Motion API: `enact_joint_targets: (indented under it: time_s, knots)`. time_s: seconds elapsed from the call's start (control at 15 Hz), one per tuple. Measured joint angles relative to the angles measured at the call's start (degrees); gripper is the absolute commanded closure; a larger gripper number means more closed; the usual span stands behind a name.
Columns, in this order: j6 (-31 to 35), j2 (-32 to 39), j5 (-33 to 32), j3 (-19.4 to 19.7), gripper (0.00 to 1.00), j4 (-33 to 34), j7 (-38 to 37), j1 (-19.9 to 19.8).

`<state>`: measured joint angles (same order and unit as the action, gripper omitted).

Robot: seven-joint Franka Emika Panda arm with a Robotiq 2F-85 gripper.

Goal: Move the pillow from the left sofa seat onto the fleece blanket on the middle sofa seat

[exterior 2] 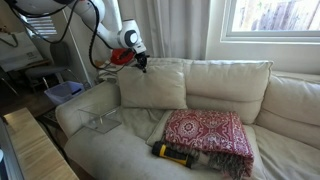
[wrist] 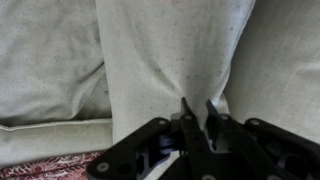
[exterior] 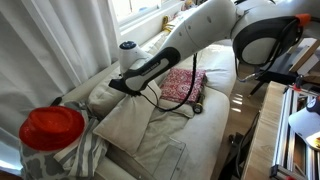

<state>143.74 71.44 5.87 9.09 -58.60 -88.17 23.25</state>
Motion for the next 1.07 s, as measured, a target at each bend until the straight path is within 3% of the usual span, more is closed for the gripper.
enact_joint_targets:
  time_s: [0.4,1.07]
  knots:
    - [0.3,-10.2,-0.3,1.0,0.97,-11.8,0.3,-0.5]
    - [0.2,-31.7,-11.3,5.1,0.97,-36.7,-5.9,1.8]
